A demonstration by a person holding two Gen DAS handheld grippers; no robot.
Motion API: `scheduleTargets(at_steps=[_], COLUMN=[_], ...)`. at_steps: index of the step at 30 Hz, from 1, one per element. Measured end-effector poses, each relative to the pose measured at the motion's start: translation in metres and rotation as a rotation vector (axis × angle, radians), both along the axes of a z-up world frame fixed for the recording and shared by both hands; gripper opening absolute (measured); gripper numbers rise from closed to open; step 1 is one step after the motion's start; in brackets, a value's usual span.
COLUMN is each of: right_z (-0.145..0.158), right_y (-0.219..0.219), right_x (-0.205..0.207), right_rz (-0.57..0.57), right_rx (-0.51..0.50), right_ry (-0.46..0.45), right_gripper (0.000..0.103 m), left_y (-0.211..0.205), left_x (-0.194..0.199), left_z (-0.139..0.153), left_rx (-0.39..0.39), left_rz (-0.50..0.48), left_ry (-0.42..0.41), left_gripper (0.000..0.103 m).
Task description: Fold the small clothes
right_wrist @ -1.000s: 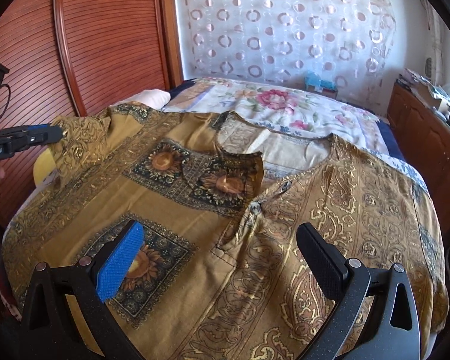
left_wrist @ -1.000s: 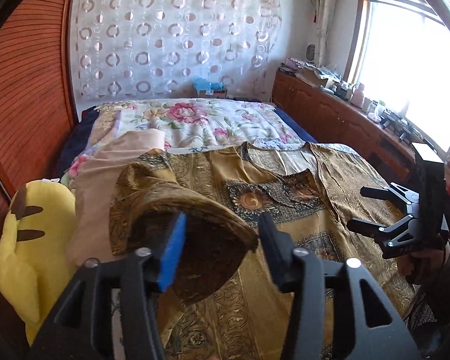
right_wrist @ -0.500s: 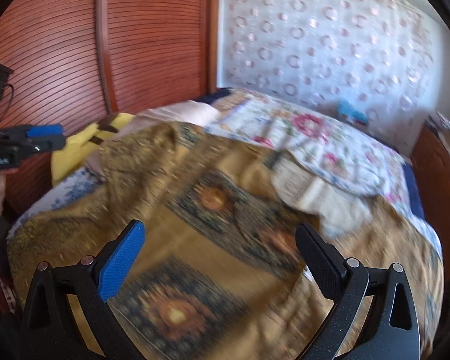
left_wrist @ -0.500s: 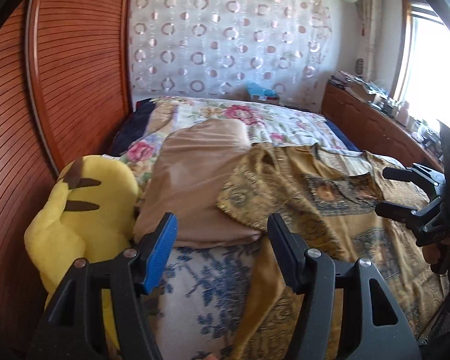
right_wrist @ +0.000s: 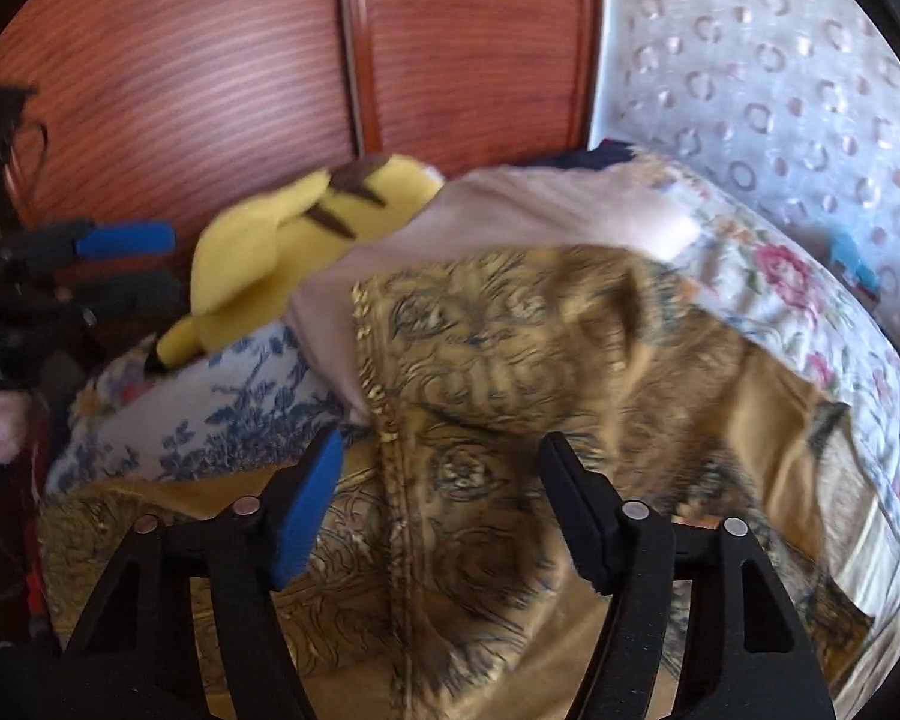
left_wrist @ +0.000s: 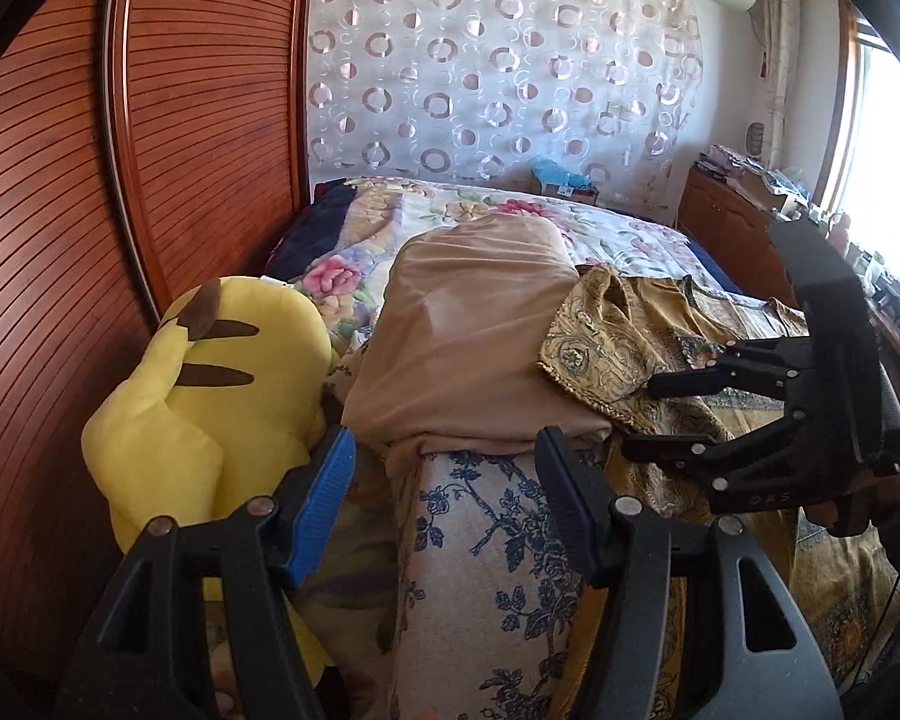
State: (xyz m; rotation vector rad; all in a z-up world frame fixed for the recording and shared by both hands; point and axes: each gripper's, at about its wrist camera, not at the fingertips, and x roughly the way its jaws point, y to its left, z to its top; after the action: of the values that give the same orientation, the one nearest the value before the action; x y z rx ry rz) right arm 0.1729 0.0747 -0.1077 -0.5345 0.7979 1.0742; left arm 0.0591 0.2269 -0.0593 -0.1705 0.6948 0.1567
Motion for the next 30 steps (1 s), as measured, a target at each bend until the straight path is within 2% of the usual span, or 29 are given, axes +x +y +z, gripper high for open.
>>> scheduleTargets(at_steps=[2,4,5,6,8,10,16,18,19,20,22,25,30], right_z=[-0.007,-0.009,-0.008,-0.006,0.001,0.010,0.029,0.029,0.030,0.031,0.034,0.037,0.031], right_y=[0.001,-0.001,-0.004,-0.007,-0.016,-0.027,-0.082,-0.103,-0.110,-0.123,-0.141,-0.165,-0.209], right_x=[0.001,0.004,0.007,0.010,0.015,0.020,0.043,0.049,0.050,0.051,0.052,0.052,0.052], right_rz=[-0.009,-0.026,-0.050,-0.068,-0.095,-0.132,-0.290,-0.331,-0.350,-0.375,-0.399,-0.442,-0.486], right_rx=[-0.026,-0.029,-0.024,-0.018,0.018,0.054,0.080,0.058,0.047,0.043,0.046,0.047,0.032], right_ry=[-0.018,-0.034,-0.046,-0.057,-0.061,-0.081,-0.077,-0.071,-0.086,-0.104,-0.108,-0.126,-0.114], right_gripper=[0.049,0.040,0.026,0.017,0.008,0.006,0.006,0.013,0.024,0.030,0.034,0.049,0.061], left_y=[0.000,0.000,-0.002,-0.003,-0.006,-0.011,-0.024,-0.031,-0.034,-0.038,-0.045,-0.055,-0.072], left_x=[0.000,0.001,0.001,0.001,0.002,0.003,0.016,0.023,0.027,0.031,0.040,0.055,0.081], left_z=[-0.001,0.000,0.000,0.001,0.002,0.003,0.004,0.004,0.004,0.005,0.006,0.007,0.006], left_rx=[-0.007,-0.016,-0.017,-0.016,-0.015,-0.013,-0.014,-0.010,-0.008,-0.003,0.006,0.017,0.051], left_rz=[-0.005,-0.009,-0.013,-0.016,-0.027,-0.037,-0.081,-0.102,-0.111,-0.122,-0.139,-0.165,-0.209], left_ry=[0.000,0.000,-0.002,-0.004,-0.007,-0.009,-0.014,-0.010,-0.010,-0.012,-0.013,-0.006,0.025], left_gripper=[0.062,0.062,0.062,0.062,0.062,0.062,0.062,0.062,0.062,0.062,0.062,0.062,0.062])
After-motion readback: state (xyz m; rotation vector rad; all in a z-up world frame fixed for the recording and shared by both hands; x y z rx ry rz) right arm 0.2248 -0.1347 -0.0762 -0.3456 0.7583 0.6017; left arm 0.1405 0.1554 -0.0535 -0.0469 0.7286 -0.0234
